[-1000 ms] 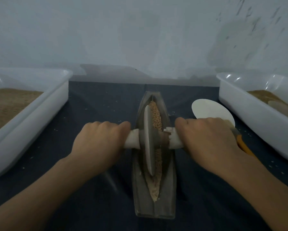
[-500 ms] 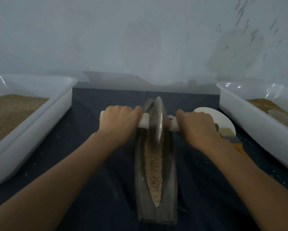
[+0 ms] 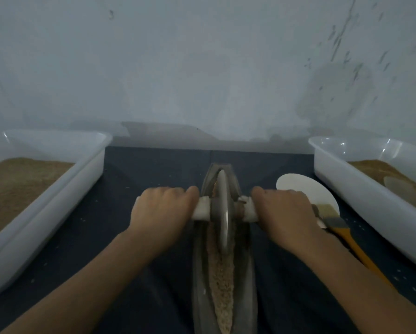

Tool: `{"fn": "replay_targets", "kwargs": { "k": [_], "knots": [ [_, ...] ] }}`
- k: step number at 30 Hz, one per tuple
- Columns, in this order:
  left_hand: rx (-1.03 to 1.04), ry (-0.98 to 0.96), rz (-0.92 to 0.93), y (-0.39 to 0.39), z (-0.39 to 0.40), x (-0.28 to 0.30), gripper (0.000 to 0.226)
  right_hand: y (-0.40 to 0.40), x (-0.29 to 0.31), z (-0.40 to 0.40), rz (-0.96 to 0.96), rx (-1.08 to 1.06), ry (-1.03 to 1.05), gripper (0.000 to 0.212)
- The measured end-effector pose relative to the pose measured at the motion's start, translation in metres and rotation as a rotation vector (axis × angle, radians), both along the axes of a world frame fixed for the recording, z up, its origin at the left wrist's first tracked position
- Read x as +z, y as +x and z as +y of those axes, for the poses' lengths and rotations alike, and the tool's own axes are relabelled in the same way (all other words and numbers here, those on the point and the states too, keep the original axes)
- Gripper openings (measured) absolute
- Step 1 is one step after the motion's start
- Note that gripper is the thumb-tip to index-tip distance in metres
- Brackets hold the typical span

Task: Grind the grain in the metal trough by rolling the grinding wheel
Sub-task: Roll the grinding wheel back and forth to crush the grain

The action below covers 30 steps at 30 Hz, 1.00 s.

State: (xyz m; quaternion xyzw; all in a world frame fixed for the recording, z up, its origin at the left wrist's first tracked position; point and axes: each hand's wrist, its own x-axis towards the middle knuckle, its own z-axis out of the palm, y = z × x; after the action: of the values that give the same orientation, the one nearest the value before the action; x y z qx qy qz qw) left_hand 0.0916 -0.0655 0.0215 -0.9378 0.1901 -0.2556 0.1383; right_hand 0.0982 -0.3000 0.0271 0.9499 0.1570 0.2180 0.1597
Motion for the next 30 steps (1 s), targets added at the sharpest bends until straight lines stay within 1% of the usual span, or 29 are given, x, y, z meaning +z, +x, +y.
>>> {"fn": "replay_targets", "kwargs": {
  "k": [3, 6, 10, 14, 16, 18, 19, 21, 22, 24, 27, 30],
  "knots": [
    [0.076, -0.056, -0.043, 0.033, -0.006, 0.0, 0.03, 0.032, 0.005, 0.003, -0.009, -0.02, 0.034, 0.02],
    [0.087, -0.071, -0.045, 0.042, -0.009, 0.002, 0.028, 0.039, 0.006, 0.002, -0.027, -0.021, 0.038, 0.021],
    [0.076, -0.055, -0.022, 0.021, -0.004, -0.002, 0.028, 0.018, 0.003, 0.0, 0.011, 0.014, 0.029, 0.028],
    [-0.001, -0.088, 0.037, -0.008, 0.004, -0.008, 0.039, -0.014, 0.003, -0.008, 0.081, 0.104, 0.029, 0.031],
    [-0.031, -0.113, 0.029, -0.016, 0.005, -0.008, 0.041, -0.02, 0.007, -0.009, 0.125, 0.141, 0.053, 0.036],
    [-0.074, -0.145, 0.034, -0.02, 0.006, -0.006, 0.04, -0.019, 0.011, -0.007, 0.144, 0.179, 0.101, 0.046],
    [-0.098, -0.138, 0.04, -0.019, 0.006, -0.007, 0.046, -0.019, 0.012, -0.006, 0.128, 0.2, 0.108, 0.059],
    [-0.138, -0.109, 0.066, -0.019, 0.008, -0.008, 0.066, -0.018, 0.012, -0.005, 0.114, 0.235, 0.071, 0.085],
    [-0.147, -0.109, 0.081, -0.019, 0.009, -0.007, 0.073, -0.018, 0.012, -0.005, 0.121, 0.25, 0.061, 0.093],
    [-0.13, -0.127, 0.121, -0.018, 0.007, -0.003, 0.077, -0.016, 0.013, -0.003, 0.16, 0.262, 0.084, 0.105],
    [-0.159, -0.159, 0.158, -0.013, 0.001, 0.0, 0.075, -0.012, 0.017, 0.002, 0.213, 0.288, 0.097, 0.112],
    [-0.194, -0.138, 0.13, -0.013, -0.001, -0.002, 0.077, -0.013, 0.015, 0.004, 0.158, 0.311, 0.092, 0.106]
  ]
}}
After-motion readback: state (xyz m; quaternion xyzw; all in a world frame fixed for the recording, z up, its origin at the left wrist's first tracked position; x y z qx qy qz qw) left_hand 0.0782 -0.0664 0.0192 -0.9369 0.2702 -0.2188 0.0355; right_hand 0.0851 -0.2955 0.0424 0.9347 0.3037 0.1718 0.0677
